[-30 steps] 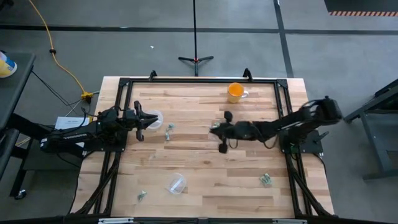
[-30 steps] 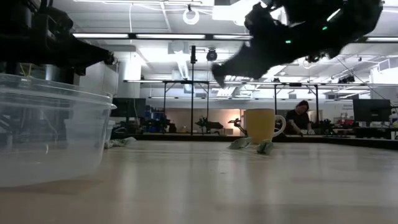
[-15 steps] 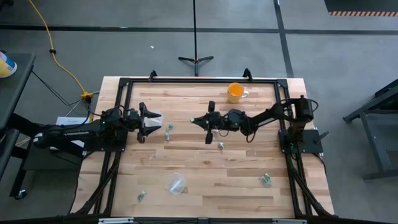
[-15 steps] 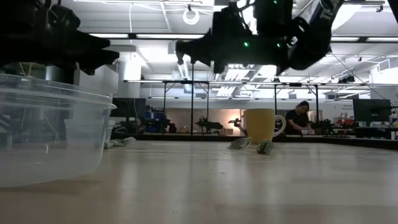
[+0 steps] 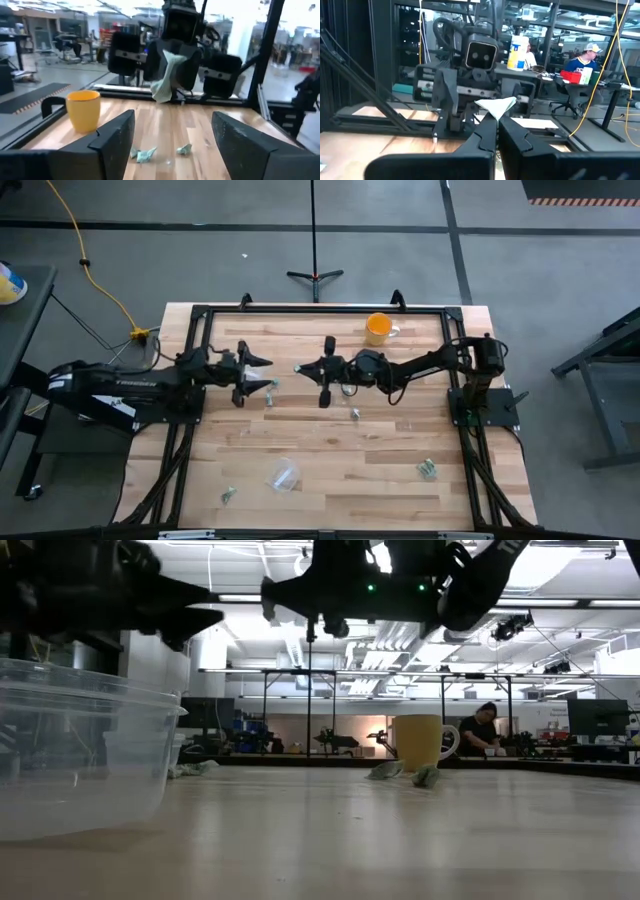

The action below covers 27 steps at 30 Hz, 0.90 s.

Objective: Pick and place items into bin
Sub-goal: Put the stevia packet into the top transparent bin

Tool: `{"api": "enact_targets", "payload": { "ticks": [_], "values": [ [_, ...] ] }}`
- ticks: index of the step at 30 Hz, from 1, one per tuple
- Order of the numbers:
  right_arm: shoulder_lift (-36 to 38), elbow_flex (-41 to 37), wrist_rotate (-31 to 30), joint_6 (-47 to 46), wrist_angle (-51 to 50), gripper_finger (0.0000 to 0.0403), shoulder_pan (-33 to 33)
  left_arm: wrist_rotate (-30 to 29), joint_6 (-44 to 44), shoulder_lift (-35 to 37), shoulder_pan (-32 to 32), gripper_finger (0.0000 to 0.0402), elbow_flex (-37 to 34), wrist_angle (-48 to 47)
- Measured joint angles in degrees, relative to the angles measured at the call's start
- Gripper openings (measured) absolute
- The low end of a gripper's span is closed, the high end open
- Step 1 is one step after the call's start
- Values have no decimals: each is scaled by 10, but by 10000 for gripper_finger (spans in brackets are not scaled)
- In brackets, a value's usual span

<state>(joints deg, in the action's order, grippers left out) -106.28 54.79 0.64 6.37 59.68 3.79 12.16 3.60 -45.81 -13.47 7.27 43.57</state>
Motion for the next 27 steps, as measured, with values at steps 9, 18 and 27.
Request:
{"api": "enact_targets", "payload": {
  "ticks": [9,18,27],
  "values": [
    [0,4,0,-2,-4,2,0,7,-49,-180,0,278,115,-5],
    [0,4,0,0,-11,1,0,50,-67,-262,0,275,177,-4],
    [0,4,-1,1,-18,2,4,53,-82,-260,0,275,179,0]
  ]
}}
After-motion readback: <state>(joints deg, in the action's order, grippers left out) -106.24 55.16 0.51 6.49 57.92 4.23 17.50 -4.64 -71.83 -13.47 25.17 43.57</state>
